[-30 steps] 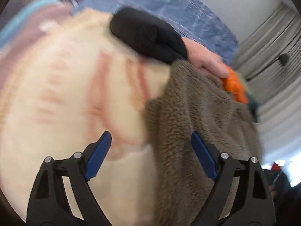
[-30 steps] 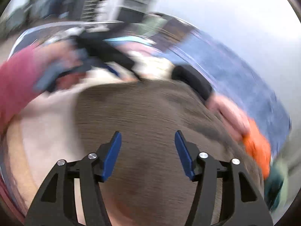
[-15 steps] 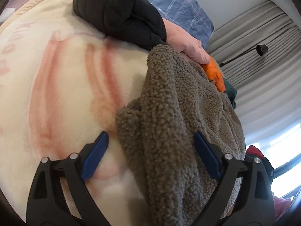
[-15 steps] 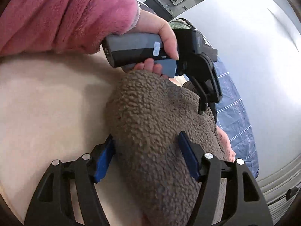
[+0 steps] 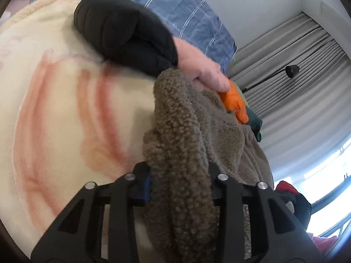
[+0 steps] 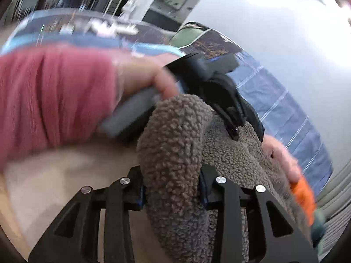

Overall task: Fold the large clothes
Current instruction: 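Grasp the jacket hem end with both grippers and lift it, then fold the held hem end over toward the collar with both grippers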

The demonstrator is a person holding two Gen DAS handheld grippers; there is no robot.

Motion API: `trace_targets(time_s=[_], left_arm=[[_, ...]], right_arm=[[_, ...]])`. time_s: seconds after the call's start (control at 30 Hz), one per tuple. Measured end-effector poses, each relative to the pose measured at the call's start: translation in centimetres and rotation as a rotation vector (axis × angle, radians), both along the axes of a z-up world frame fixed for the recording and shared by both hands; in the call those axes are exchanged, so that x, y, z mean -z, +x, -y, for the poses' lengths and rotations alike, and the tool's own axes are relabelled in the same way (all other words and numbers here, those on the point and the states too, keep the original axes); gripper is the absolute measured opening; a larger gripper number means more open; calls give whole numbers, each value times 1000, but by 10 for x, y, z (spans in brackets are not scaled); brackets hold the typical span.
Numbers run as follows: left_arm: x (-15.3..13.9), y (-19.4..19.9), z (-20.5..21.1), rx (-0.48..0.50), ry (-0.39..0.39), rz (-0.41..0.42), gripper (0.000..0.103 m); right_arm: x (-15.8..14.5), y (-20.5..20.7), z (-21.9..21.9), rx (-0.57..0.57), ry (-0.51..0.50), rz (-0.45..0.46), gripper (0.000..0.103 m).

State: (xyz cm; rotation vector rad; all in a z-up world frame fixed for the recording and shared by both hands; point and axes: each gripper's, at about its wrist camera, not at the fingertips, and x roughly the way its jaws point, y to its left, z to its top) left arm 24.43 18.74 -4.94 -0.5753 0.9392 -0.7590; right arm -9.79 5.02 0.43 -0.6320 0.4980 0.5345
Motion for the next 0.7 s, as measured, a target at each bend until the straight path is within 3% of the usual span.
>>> trace_targets(time_s=[0.13, 0.33, 0.53, 0.7], left_arm=[[-35, -7, 3, -6, -57, 62, 31], [-108, -18, 46, 27, -39, 167, 31], [-183, -30, 148, 115, 61, 266, 31], [-214, -50, 253, 216, 202, 337, 31]], right_arm=[[-34, -2, 18, 33, 120, 13, 36], [-90, 3, 83, 122, 376, 15, 35], [-125, -19, 179, 226, 624, 30, 34], [-134, -40, 273, 323, 826, 28, 33]])
